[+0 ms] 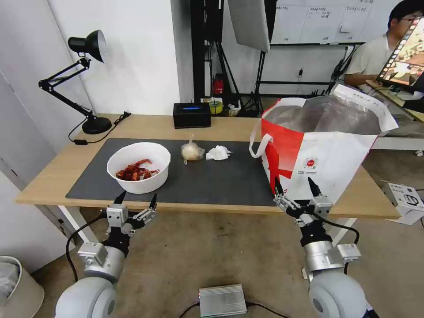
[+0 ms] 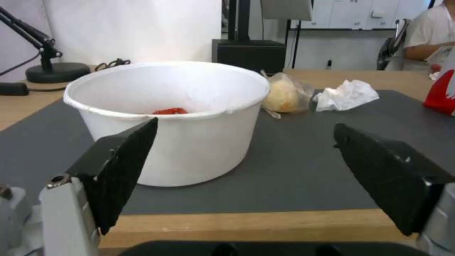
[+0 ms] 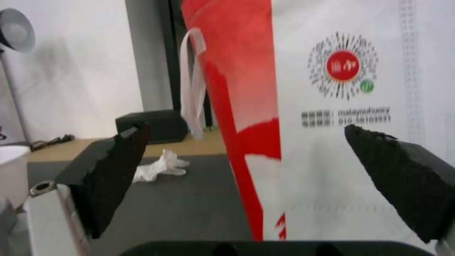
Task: Pick up the trash from the table and place it into the takeout bag.
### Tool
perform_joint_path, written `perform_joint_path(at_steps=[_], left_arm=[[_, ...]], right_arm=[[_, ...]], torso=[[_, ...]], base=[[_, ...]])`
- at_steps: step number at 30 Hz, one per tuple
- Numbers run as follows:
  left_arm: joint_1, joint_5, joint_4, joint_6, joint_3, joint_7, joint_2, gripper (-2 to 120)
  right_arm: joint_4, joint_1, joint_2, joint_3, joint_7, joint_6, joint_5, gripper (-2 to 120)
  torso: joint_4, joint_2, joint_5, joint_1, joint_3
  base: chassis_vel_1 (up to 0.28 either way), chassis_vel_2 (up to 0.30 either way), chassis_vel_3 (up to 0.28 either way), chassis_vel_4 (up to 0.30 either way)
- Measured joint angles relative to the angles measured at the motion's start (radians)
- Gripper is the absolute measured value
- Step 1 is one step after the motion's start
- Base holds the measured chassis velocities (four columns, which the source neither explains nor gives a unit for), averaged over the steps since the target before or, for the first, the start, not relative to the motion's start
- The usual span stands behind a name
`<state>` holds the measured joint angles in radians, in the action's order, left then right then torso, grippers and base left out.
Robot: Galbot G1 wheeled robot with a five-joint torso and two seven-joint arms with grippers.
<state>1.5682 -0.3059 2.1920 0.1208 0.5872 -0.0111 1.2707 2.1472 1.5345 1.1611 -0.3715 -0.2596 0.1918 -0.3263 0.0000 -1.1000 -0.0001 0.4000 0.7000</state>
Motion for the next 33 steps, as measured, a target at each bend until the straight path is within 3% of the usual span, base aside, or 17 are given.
perform_joint_path(at_steps=[15,33], left_arm=[[-0.009,0.0,-0.019,-0.004,0.005,0.02,-0.016,100],[0.007,0.003,-0.015,-0.013,0.006,0.022,-0.018,100]], right_arm=[[-0.014,0.052,0.059,0.034,-0.001,0.01,0.091,100],[0.0,0.06,0.051,0.037,0.004,0.011,0.083,100]], torso=[[0.0,0.0,0.0,0.0,0.0],[0.0,0.0,0.0001,0.0,0.0]], base=[[0.0,0.0,0.0,0.0],[0.0,0.0,0.0,0.0]])
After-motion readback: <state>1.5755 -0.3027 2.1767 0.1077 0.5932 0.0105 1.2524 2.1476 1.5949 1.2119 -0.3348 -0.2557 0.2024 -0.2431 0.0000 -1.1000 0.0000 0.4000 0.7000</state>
